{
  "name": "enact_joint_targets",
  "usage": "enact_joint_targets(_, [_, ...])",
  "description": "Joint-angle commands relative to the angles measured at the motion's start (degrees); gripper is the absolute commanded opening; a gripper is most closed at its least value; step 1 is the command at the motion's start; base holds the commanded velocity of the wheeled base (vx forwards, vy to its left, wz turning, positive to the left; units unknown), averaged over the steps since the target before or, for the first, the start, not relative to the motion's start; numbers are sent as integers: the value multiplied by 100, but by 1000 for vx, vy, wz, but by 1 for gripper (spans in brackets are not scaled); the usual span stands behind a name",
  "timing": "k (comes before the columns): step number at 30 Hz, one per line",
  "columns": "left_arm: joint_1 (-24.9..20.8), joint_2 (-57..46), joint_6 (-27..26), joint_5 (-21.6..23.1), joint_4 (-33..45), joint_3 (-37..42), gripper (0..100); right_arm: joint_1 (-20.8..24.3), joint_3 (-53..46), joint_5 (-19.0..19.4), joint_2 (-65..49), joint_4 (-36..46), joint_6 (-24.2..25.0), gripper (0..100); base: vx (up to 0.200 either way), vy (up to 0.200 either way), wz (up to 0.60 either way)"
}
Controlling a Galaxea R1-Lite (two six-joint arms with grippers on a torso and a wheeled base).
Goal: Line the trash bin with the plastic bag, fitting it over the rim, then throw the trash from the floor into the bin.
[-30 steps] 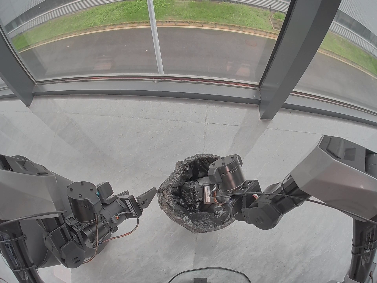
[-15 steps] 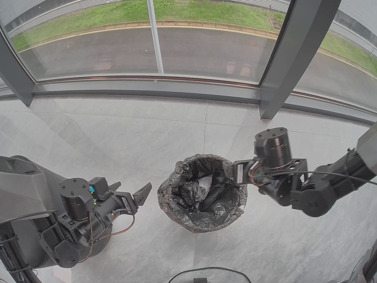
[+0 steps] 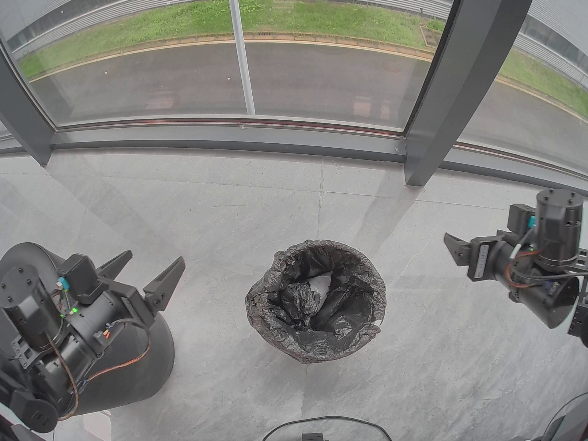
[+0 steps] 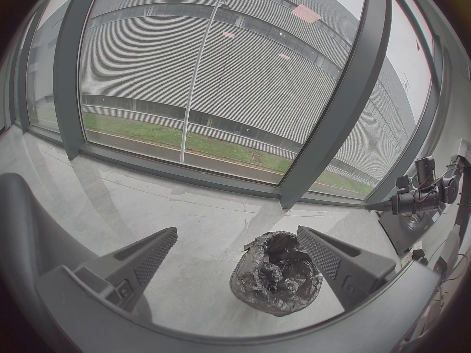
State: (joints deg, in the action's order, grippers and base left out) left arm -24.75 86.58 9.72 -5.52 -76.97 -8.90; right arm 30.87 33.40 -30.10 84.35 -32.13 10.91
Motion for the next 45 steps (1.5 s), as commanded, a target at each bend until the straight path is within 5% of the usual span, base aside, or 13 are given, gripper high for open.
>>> enact_joint_targets(1, [14, -2426, -145, -63, 1580, 363, 100, -582, -1081, -49, -2054, 190, -72, 100, 0, 0, 0])
enact_joint_targets(7, [110, -4351, -93, -63, 4234, 2, 100, -1109, -1767, -58, -3882, 849, -80, 100, 0, 0, 0])
enact_joint_targets(14, [849, -6100, -110, -19, 6511, -499, 100, -1865, -2198, -22, -5939, 2396, -72, 100, 0, 0, 0])
enact_joint_targets(22, [1482, -7436, -110, 16, 7416, -455, 100, -2515, -2338, 22, -7336, 3284, -63, 100, 0, 0, 0])
enact_joint_targets(36, [2422, -8500, -154, 60, 8049, -86, 100, -3043, -2936, 171, -8435, 3319, -370, 100, 0, 0, 0])
enact_joint_targets(45, [2457, -8658, -638, 122, 7943, 670, 100, -3043, -3156, 417, -8435, 3284, -546, 100, 0, 0, 0])
